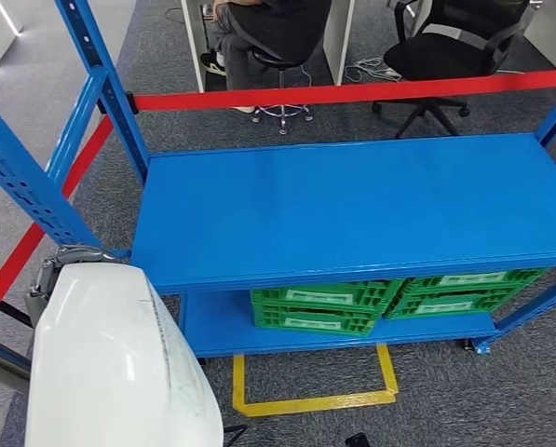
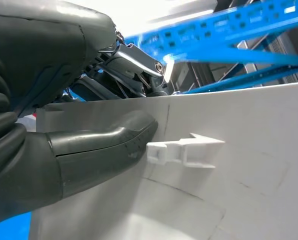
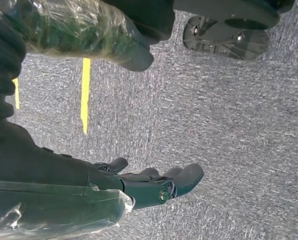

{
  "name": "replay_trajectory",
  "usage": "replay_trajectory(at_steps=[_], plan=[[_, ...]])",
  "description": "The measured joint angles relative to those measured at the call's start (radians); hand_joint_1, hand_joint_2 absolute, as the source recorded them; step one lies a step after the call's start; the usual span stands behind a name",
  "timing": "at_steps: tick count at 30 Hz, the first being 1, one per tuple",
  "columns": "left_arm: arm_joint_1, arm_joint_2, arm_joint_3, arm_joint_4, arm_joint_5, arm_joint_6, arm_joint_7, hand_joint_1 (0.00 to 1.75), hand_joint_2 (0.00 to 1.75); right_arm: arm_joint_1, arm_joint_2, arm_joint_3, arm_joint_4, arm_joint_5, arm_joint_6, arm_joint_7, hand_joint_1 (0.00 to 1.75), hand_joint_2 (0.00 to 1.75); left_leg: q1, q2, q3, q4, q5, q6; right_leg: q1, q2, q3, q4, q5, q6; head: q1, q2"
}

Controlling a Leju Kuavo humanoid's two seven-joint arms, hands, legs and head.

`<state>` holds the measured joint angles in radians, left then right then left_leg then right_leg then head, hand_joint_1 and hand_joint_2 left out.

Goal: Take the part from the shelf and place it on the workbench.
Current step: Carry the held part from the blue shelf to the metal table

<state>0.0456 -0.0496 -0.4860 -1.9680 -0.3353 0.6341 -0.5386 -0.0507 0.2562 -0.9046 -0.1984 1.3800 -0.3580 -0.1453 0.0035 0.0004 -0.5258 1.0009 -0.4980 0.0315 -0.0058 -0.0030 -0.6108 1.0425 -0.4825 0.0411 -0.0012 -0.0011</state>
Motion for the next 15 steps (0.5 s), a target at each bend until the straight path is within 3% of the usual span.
replay_trajectory(at_steps=[3, 4, 5, 6, 8, 10, 11, 13, 15], plan=[[0.002, -0.002, 0.0, 0.0, 0.0, -0.003, 0.0, 1.75, 1.75, 0.0, -0.001, -0.008, 0.0, -0.024, 0.001, -0.014, 0.0, 1.75, 0.0, 0.004, -0.022, -0.002, 0.02, 0.009, -0.002, 0.002, -0.06, 0.169, -0.118, 0.01, 0.005, 0.0], [0.004, -0.003, 0.0, 0.0, 0.0, -0.004, 0.0, 1.75, 1.75, 0.0, -0.001, -0.011, 0.0, -0.029, 0.001, -0.017, 0.0, 1.75, -0.001, 0.005, -0.031, -0.001, 0.027, 0.009, -0.002, 0.002, -0.073, 0.223, -0.144, 0.013, 0.005, 0.0], [0.004, -0.003, 0.0, 0.0, 0.0, -0.005, 0.0, 1.75, 1.75, 0.001, -0.001, -0.014, 0.0, -0.031, 0.002, -0.018, 0.0, 1.75, -0.002, 0.005, -0.039, -0.001, 0.033, 0.009, -0.002, 0.001, -0.071, 0.245, -0.15, 0.014, 0.005, 0.0], [0.005, -0.004, 0.0, 0.0, -0.001, -0.005, 0.0, 1.75, 1.75, 0.001, -0.001, -0.017, 0.0, -0.032, 0.002, -0.019, 0.0, 1.75, -0.002, 0.005, -0.046, 0.0, 0.038, 0.008, -0.002, 0.001, -0.048, 0.228, -0.135, 0.014, 0.005, 0.0], [0.006, -0.004, 0.0, 0.0, -0.002, -0.005, 0.0, 1.75, 1.75, 0.0, -0.001, -0.023, 0.0, -0.039, 0.004, -0.023, 0.0, 1.75, -0.002, 0.003, -0.057, 0.001, 0.047, 0.004, -0.003, 0.001, 0.045, 0.096, -0.084, 0.01, 0.005, 0.0], [0.007, -0.004, 0.0, 0.0, -0.004, -0.006, 0.0, 1.75, 1.75, -0.001, -0.001, -0.028, 0.0, -0.055, 0.006, -0.033, 0.0, 1.75, -0.005, 0.003, -0.064, 0.003, 0.056, -0.006, -0.001, 0.002, 0.127, -0.032, -0.061, 0.004, 0.004, 0.0], [0.008, -0.004, 0.0, 0.0, -0.006, -0.007, 0.0, 1.75, 1.75, -0.001, -0.001, -0.033, 0.0, -0.067, 0.008, -0.041, 0.0, 1.75, -0.007, 0.003, -0.067, 0.004, 0.062, -0.011, 0.001, 0.003, 0.142, -0.059, -0.062, 0.001, 0.004, 0.0], [0.011, -0.005, 0.0, 0.0, -0.008, -0.009, 0.001, 1.75, 1.75, -0.001, -0.001, -0.048, 0.0, -0.095, 0.016, -0.062, 0.0, 1.75, -0.008, 0.003, -0.07, 0.004, 0.072, -0.022, 0.002, 0.003, 0.138, -0.067, -0.056, -0.009, 0.004, 0.0], [0.015, -0.005, 0.001, 0.0, -0.009, -0.01, 0.002, 1.75, 1.75, -0.002, 0.001, -0.067, 0.0, -0.121, 0.024, -0.083, 0.0, 1.75, -0.006, 0.002, -0.081, 0.024, 0.046, -0.033, -0.002, 0.0, 0.127, -0.07, -0.044, -0.026, 0.002, 0.0]])
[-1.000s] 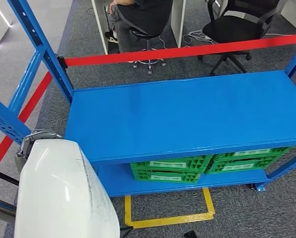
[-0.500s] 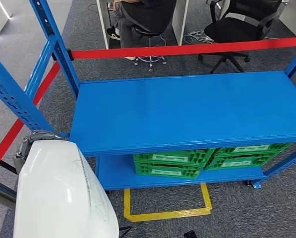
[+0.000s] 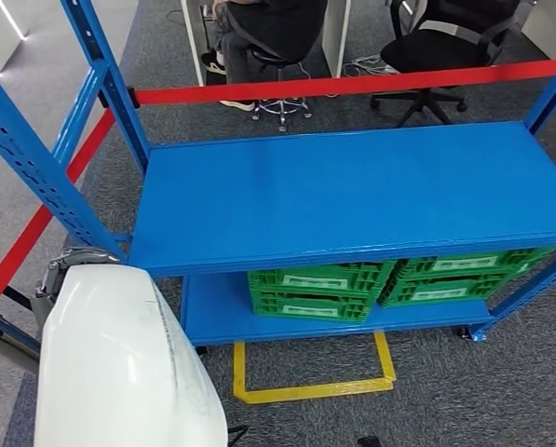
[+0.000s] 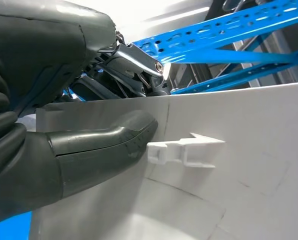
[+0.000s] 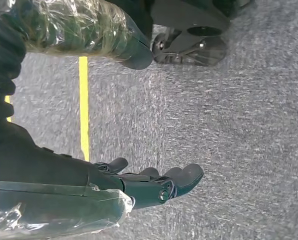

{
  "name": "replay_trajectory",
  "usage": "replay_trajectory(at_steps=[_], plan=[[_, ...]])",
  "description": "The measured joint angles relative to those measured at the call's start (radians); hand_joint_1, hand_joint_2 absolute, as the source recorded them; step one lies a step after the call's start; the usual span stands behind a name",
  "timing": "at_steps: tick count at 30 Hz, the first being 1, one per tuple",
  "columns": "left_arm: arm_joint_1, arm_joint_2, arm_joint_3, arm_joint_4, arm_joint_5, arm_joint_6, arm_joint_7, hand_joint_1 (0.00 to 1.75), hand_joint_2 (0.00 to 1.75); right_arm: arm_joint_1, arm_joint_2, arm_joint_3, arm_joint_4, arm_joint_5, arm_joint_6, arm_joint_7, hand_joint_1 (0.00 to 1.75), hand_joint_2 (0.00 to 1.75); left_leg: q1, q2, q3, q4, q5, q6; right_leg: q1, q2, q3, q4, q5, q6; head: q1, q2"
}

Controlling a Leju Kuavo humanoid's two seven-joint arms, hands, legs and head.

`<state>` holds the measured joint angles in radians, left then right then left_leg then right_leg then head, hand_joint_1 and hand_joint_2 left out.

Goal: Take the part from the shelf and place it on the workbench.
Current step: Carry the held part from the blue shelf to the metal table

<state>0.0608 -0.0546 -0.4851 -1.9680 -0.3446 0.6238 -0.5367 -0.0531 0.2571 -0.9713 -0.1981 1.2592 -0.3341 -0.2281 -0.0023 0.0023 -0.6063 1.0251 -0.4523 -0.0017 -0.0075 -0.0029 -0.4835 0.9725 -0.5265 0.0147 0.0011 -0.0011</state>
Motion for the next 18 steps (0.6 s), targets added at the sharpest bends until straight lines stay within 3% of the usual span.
replay_trajectory(at_steps=[3, 4, 5, 6, 7, 9, 11, 13, 15, 16, 18], plan=[[0.009, 0.0, 0.0, 0.0, 0.003, -0.003, 0.0, 1.75, 1.75, -0.006, 0.001, -0.028, 0.0, -0.031, 0.022, -0.04, 0.0, 1.75, 0.005, -0.001, -0.047, 0.152, -0.129, -0.017, -0.002, -0.003, -0.024, 0.0, 0.024, -0.017, -0.006, 0.0], [0.013, 0.001, 0.001, 0.0, 0.005, -0.004, -0.001, 1.75, 1.75, -0.006, 0.001, -0.035, 0.0, -0.038, 0.032, -0.052, 0.0, 1.75, 0.007, -0.001, -0.061, 0.21, -0.158, -0.021, -0.002, -0.004, -0.035, 0.001, 0.032, -0.017, -0.006, 0.0], [0.018, 0.001, 0.001, 0.0, 0.008, -0.004, -0.003, 1.75, 1.75, -0.006, 0.001, -0.042, 0.0, -0.043, 0.039, -0.061, 0.0, 1.75, 0.008, -0.001, -0.063, 0.245, -0.167, -0.022, -0.001, -0.004, -0.046, 0.004, 0.038, -0.017, -0.006, 0.0], [0.021, 0.001, 0.002, 0.0, 0.01, -0.005, -0.004, 1.75, 1.75, -0.007, 0.001, -0.048, 0.0, -0.045, 0.045, -0.067, 0.0, 1.75, 0.008, -0.001, -0.048, 0.244, -0.155, -0.022, -0.001, -0.004, -0.056, 0.007, 0.044, -0.016, -0.006, 0.0], [0.024, 0.001, 0.002, 0.0, 0.011, -0.006, -0.006, 1.75, 1.75, -0.007, 0.001, -0.054, 0.0, -0.047, 0.048, -0.07, 0.0, 1.75, 0.008, -0.001, -0.017, 0.207, -0.13, -0.02, -0.001, -0.004, -0.065, 0.01, 0.048, -0.015, -0.006, 0.0], [0.028, 0.0, 0.003, 0.0, 0.017, -0.006, -0.01, 1.75, 1.75, -0.009, 0.001, -0.06, 0.0, -0.051, 0.049, -0.076, 0.0, 1.75, 0.007, -0.002, 0.074, 0.071, -0.083, -0.012, 0.0, -0.003, -0.078, 0.017, 0.056, -0.009, -0.006, 0.0], [0.034, -0.002, 0.004, 0.0, 0.025, -0.007, -0.016, 1.75, 1.75, -0.011, 0.002, -0.068, 0.0, -0.059, 0.055, -0.083, 0.0, 1.75, 0.004, -0.003, 0.125, -0.021, -0.071, -0.003, 0.003, -0.002, -0.087, 0.021, 0.065, 0.001, -0.006, 0.0], [0.046, -0.004, 0.008, 0.0, 0.03, -0.007, -0.023, 1.75, 1.75, -0.011, 0.001, -0.076, 0.0, -0.065, 0.073, -0.097, 0.0, 1.75, 0.003, -0.004, 0.123, -0.038, -0.071, 0.007, 0.004, -0.002, -0.095, 0.022, 0.077, 0.013, -0.005, 0.0], [0.059, -0.006, 0.014, 0.0, 0.031, -0.007, -0.031, 1.75, 1.75, -0.011, 0.001, -0.082, 0.0, -0.067, 0.091, -0.115, 0.0, 1.75, 0.006, -0.002, 0.112, -0.045, -0.061, 0.024, 0.003, -0.001, -0.112, 0.037, 0.062, 0.025, -0.004, 0.0], [0.066, -0.008, 0.018, 0.0, 0.031, -0.007, -0.034, 1.75, 1.75, -0.011, 0.0, -0.084, 0.0, -0.068, 0.096, -0.122, 0.0, 1.75, 0.008, 0.0, 0.105, -0.048, -0.054, 0.033, 0.003, -0.001, -0.127, 0.067, 0.034, 0.03, -0.002, 0.0], [0.081, -0.01, 0.025, 0.0, 0.031, -0.006, -0.039, 1.75, 1.75, -0.011, 0.0, -0.087, 0.0, -0.068, 0.099, -0.13, 0.0, 1.75, 0.008, 0.001, 0.088, -0.049, -0.041, 0.042, 0.002, 0.0, -0.17, 0.182, -0.049, 0.035, 0.001, 0.0]])
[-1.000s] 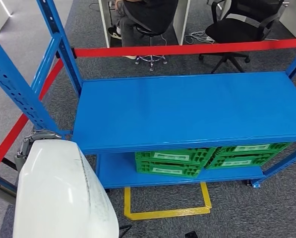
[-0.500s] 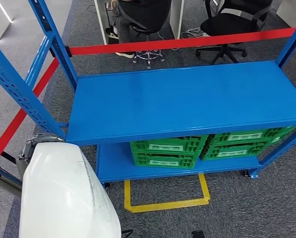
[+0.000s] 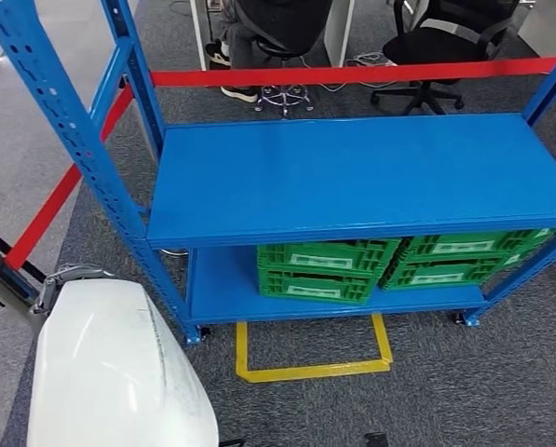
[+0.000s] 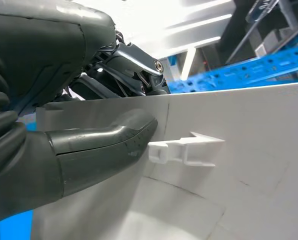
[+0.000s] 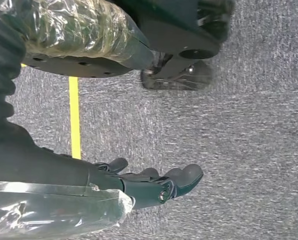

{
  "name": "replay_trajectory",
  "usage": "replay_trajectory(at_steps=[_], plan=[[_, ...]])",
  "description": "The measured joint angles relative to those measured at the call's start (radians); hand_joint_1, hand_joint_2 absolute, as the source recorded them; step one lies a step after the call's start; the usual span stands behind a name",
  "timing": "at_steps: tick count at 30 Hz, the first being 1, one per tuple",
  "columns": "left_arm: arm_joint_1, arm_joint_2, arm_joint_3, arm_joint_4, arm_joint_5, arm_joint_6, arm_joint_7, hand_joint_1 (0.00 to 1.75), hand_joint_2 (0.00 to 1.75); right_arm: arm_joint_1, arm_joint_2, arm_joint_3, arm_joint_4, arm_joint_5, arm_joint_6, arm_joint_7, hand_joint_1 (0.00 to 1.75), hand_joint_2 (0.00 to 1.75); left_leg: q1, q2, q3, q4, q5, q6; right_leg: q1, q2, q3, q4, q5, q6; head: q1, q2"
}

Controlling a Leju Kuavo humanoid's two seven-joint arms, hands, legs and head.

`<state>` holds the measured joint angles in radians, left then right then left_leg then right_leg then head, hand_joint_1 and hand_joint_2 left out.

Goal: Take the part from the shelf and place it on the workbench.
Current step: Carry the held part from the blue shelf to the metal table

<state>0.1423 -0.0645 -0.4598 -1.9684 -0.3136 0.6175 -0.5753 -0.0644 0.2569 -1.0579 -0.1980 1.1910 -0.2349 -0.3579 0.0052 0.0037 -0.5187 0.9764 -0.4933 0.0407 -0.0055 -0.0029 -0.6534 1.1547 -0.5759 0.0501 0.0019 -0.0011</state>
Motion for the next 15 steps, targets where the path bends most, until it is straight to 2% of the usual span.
replay_trajectory(at_steps=[1, 2, 3, 4, 6, 7, 8, 9, 10, 12, 13, 15], plan=[[0.007, 0.0, 0.003, 0.0, 0.0, 0.0, -0.002, 1.75, 1.75, 0.0, 0.0, -0.001, 0.0, 0.0, 0.0, -0.001, 0.0, 1.75, -0.001, 0.0, -0.009, 0.0, 0.007, 0.002, 0.0, 0.0, -0.019, 0.065, -0.03, 0.002, 0.0, 0.0], [0.013, 0.0, 0.004, 0.0, 0.0, 0.0, -0.003, 1.75, 1.75, 0.0, 0.0, -0.002, 0.0, 0.0, 0.001, -0.002, 0.0, 1.75, -0.002, 0.001, -0.018, 0.001, 0.014, 0.002, 0.0, 0.0, -0.03, 0.111, -0.043, 0.003, 0.0, 0.0], [0.017, 0.0, 0.006, 0.0, 0.0, 0.0, -0.004, 1.75, 1.75, 0.0, 0.0, -0.004, 0.0, 0.0, 0.001, -0.003, 0.0, 1.75, -0.003, 0.001, -0.026, 0.002, 0.021, 0.001, 0.0, 0.0, -0.024, 0.124, -0.034, 0.003, 0.001, 0.0], [0.02, 0.0, 0.008, 0.0, 0.0, 0.0, -0.004, 1.75, 1.75, 0.0, 0.0, -0.005, 0.0, 0.0, 0.001, -0.003, 0.0, 1.75, -0.003, 0.0, -0.032, 0.002, 0.026, 0.0, 0.0, 0.0, 0.001, 0.099, -0.01, 0.001, 0.001, 0.0], [0.024, -0.001, 0.011, 0.0, 0.0, 0.001, -0.005, 1.75, 1.75, -0.001, 0.0, -0.006, 0.0, 0.0, 0.001, -0.003, 0.0, 1.75, -0.005, -0.001, -0.039, 0.003, 0.035, -0.004, 0.001, 0.0, 0.101, -0.049, 0.038, -0.007, 0.001, 0.0], [0.025, -0.002, 0.012, -0.001, 0.0, 0.001, -0.005, 1.75, 1.75, -0.002, 0.0, -0.006, 0.0, 0.0, 0.001, -0.003, 0.0, 1.75, -0.006, -0.001, -0.042, 0.004, 0.038, -0.008, 0.003, 0.0, 0.149, -0.122, 0.046, -0.011, 0.001, 0.0], [0.026, -0.003, 0.013, -0.001, 0.0, 0.001, -0.005, 1.75, 1.75, -0.002, -0.001, -0.006, 0.0, 0.0, 0.001, -0.004, 0.0, 1.75, -0.008, -0.001, -0.044, 0.005, 0.042, -0.013, 0.004, 0.001, 0.182, -0.175, 0.047, -0.014, 0.0, 0.0], [0.026, -0.004, 0.014, -0.002, 0.0, 0.002, -0.005, 1.75, 1.75, -0.003, -0.001, -0.006, 0.0, 0.0, 0.001, -0.004, 0.0, 1.75, -0.009, 0.0, -0.046, 0.007, 0.046, -0.019, 0.006, 0.001, 0.194, -0.197, 0.042, -0.016, 0.0, 0.0], [0.027, -0.005, 0.015, -0.002, -0.001, 0.003, -0.006, 1.75, 1.75, -0.002, -0.001, -0.007, 0.0, 0.001, 0.001, -0.004, 0.0, 1.75, -0.009, 0.0, -0.047, 0.008, 0.05, -0.024, 0.006, 0.001, 0.193, -0.2, 0.044, -0.02, 0.0, 0.0], [0.029, -0.006, 0.018, -0.003, -0.002, 0.005, -0.008, 1.75, 1.75, -0.001, 0.0, -0.008, 0.0, 0.002, 0.001, -0.004, 0.0, 1.75, -0.008, -0.001, -0.052, 0.014, 0.046, -0.036, 0.004, 0.0, 0.186, -0.203, 0.051, -0.034, -0.001, 0.0], [0.031, -0.007, 0.019, -0.004, -0.002, 0.006, -0.009, 1.75, 1.75, -0.001, 0.001, -0.009, 0.0, 0.002, 0.002, -0.005, 0.0, 1.75, -0.008, -0.001, -0.061, 0.034, 0.027, -0.042, 0.002, -0.001, 0.184, -0.205, 0.056, -0.043, -0.002, 0.0], [0.038, -0.007, 0.023, -0.006, -0.004, 0.005, -0.01, 1.75, 1.75, -0.002, 0.001, -0.011, 0.0, -0.001, 0.003, -0.004, 0.0, 1.75, -0.004, -0.002, -0.102, 0.137, -0.046, -0.053, 0.001, -0.003, 0.178, -0.205, 0.064, -0.054, -0.005, 0.0]])
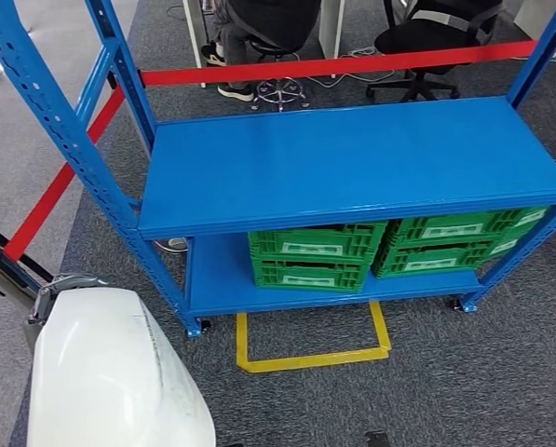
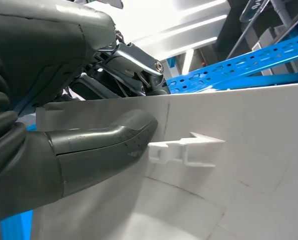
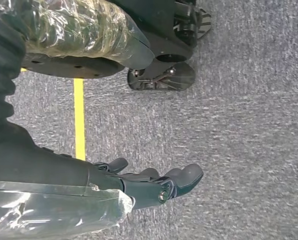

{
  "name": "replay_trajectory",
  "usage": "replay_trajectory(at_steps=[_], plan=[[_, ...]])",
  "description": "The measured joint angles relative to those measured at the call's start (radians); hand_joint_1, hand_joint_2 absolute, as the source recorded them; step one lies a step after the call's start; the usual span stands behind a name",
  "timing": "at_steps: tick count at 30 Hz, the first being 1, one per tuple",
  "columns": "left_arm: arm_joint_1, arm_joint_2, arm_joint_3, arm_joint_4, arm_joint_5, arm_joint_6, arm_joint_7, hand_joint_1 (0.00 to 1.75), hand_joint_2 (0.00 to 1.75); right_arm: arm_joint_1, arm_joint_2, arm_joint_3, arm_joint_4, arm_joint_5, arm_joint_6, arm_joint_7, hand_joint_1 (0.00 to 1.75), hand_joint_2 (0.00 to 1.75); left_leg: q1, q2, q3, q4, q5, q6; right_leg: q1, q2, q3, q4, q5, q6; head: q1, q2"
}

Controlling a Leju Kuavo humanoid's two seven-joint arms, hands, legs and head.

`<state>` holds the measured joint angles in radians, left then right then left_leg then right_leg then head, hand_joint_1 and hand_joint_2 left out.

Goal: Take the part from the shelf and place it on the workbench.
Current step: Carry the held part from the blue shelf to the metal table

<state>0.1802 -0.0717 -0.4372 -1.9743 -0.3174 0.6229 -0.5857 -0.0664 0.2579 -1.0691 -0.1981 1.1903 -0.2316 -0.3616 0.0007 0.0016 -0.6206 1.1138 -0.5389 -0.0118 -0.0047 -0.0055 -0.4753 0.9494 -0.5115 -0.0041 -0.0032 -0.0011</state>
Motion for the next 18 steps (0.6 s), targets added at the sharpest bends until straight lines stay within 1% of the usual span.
replay_trajectory(at_steps=[1, 2, 3, 4, 5, 6, 7, 8, 9, 11, 12, 13, 14, 15, 16, 17, 18], plan=[[0.005, 0.0, 0.001, -0.001, 0.0, -0.001, -0.001, 1.75, 1.75, 0.0, 0.0, -0.002, 0.0, 0.0, 0.0, 0.002, 0.0, 1.75, 0.002, 0.0, -0.028, 0.073, -0.039, -0.004, 0.001, -0.001, -0.007, 0.002, 0.004, -0.003, -0.001, 0.0], [0.01, 0.0, 0.002, -0.001, -0.001, -0.001, -0.002, 1.75, 1.75, 0.001, 0.0, -0.004, 0.0, 0.001, 0.0, 0.007, 0.0, 1.75, 0.003, 0.0, -0.05, 0.134, -0.065, -0.006, 0.002, -0.002, -0.013, 0.005, 0.008, -0.004, -0.001, 0.0], [0.013, 0.0, 0.002, -0.001, -0.001, -0.002, -0.003, 1.75, 1.75, 0.001, 0.0, -0.005, 0.0, 0.003, -0.001, 0.013, 0.0, 1.75, 0.003, 0.0, -0.058, 0.167, -0.071, -0.007, 0.002, -0.002, -0.019, 0.008, 0.011, -0.004, -0.001, 0.0], [0.016, 0.0, 0.003, -0.001, -0.001, -0.003, -0.004, 1.75, 1.75, 0.001, 0.0, -0.006, 0.0, 0.006, -0.002, 0.021, 0.0, 1.75, 0.003, 0.0, -0.048, 0.162, -0.058, -0.006, 0.002, -0.002, -0.025, 0.013, 0.013, -0.003, -0.001, 0.0], [0.018, -0.001, 0.003, -0.001, -0.002, -0.004, -0.005, 1.75, 1.75, 0.001, 0.0, -0.006, 0.0, 0.008, -0.003, 0.029, 0.0, 1.75, 0.003, 0.0, -0.02, 0.118, -0.028, -0.004, 0.002, -0.002, -0.03, 0.018, 0.013, -0.003, -0.001, 0.0], [0.019, -0.001, 0.003, -0.001, -0.004, -0.005, -0.006, 1.75, 1.75, 0.001, 0.0, -0.007, 0.0, 0.011, -0.004, 0.037, 0.0, 1.75, 0.003, 0.0, 0.019, 0.049, 0.005, 0.0, 0.003, -0.001, -0.034, 0.024, 0.013, -0.002, -0.001, 0.0], [0.02, -0.002, 0.003, -0.001, -0.006, -0.006, -0.007, 1.75, 1.75, 0.001, 0.001, -0.007, 0.0, 0.013, -0.005, 0.044, 0.0, 1.75, 0.002, 0.0, 0.057, -0.017, 0.028, 0.005, 0.004, 0.0, -0.039, 0.029, 0.012, -0.001, -0.001, 0.0], [0.02, -0.004, 0.004, -0.001, -0.007, -0.007, -0.008, 1.75, 1.75, 0.0, 0.001, -0.007, 0.0, 0.015, -0.006, 0.049, 0.0, 1.75, 0.001, -0.001, 0.084, -0.069, 0.041, 0.01, 0.006, 0.001, -0.044, 0.034, 0.013, 0.003, -0.001, 0.0], [0.02, -0.005, 0.004, -0.002, -0.009, -0.008, -0.008, 1.75, 1.75, 0.0, 0.001, -0.007, 0.0, 0.017, -0.008, 0.052, 0.0, 1.75, 0.0, -0.001, 0.097, -0.099, 0.044, 0.014, 0.007, 0.001, -0.049, 0.037, 0.015, 0.007, 0.0, 0.0], [0.022, -0.007, 0.005, -0.002, -0.01, -0.009, -0.009, 1.75, 1.75, 0.0, 0.001, -0.007, 0.0, 0.018, -0.009, 0.055, 0.0, 1.75, -0.001, -0.002, 0.094, -0.112, 0.044, 0.024, 0.009, 0.001, -0.056, 0.039, 0.021, 0.019, 0.0, 0.0], [0.022, -0.009, 0.005, -0.002, -0.01, -0.009, -0.009, 1.75, 1.75, 0.0, 0.001, -0.007, 0.0, 0.018, -0.01, 0.055, 0.0, 1.75, 0.001, -0.001, 0.091, -0.116, 0.047, 0.03, 0.009, 0.002, -0.062, 0.042, 0.018, 0.025, 0.0, 0.0], [0.022, -0.01, 0.005, -0.002, -0.01, -0.009, -0.009, 1.75, 1.75, 0.0, 0.001, -0.007, 0.0, 0.018, -0.011, 0.055, 0.0, 1.75, 0.003, 0.0, 0.087, -0.12, 0.053, 0.038, 0.008, 0.002, -0.071, 0.056, 0.002, 0.031, 0.002, 0.0], [0.022, -0.012, 0.005, -0.002, -0.01, -0.009, -0.01, 1.75, 1.75, 0.0, 0.0, -0.007, 0.0, 0.018, -0.012, 0.055, 0.0, 1.75, 0.005, 0.001, 0.081, -0.123, 0.059, 0.045, 0.007, 0.003, -0.087, 0.089, -0.027, 0.037, 0.005, 0.0], [0.023, -0.013, 0.005, -0.002, -0.011, -0.009, -0.01, 1.75, 1.75, 0.0, 0.0, -0.007, 0.0, 0.018, -0.013, 0.055, 0.0, 1.75, 0.005, 0.003, 0.073, -0.124, 0.066, 0.051, 0.005, 0.004, -0.11, 0.144, -0.067, 0.042, 0.007, 0.0], [0.023, -0.015, 0.005, -0.002, -0.011, -0.009, -0.01, 1.75, 1.75, 0.0, 0.0, -0.007, 0.0, 0.018, -0.014, 0.056, 0.0, 1.75, 0.005, 0.003, 0.064, -0.124, 0.072, 0.054, 0.003, 0.004, -0.136, 0.214, -0.109, 0.046, 0.009, 0.0], [0.024, -0.015, 0.005, -0.002, -0.011, -0.01, -0.01, 1.75, 1.75, 0.0, 0.0, -0.007, 0.0, 0.018, -0.014, 0.056, 0.0, 1.75, 0.004, 0.003, 0.054, -0.124, 0.079, 0.055, 0.002, 0.004, -0.158, 0.278, -0.14, 0.049, 0.009, 0.0], [0.024, -0.016, 0.005, -0.002, -0.011, -0.01, -0.01, 1.75, 1.75, 0.0, 0.0, -0.007, 0.0, 0.018, -0.014, 0.056, 0.0, 1.75, 0.003, 0.003, 0.044, -0.123, 0.086, 0.055, 0.001, 0.004, -0.168, 0.319, -0.153, 0.051, 0.009, 0.0]])
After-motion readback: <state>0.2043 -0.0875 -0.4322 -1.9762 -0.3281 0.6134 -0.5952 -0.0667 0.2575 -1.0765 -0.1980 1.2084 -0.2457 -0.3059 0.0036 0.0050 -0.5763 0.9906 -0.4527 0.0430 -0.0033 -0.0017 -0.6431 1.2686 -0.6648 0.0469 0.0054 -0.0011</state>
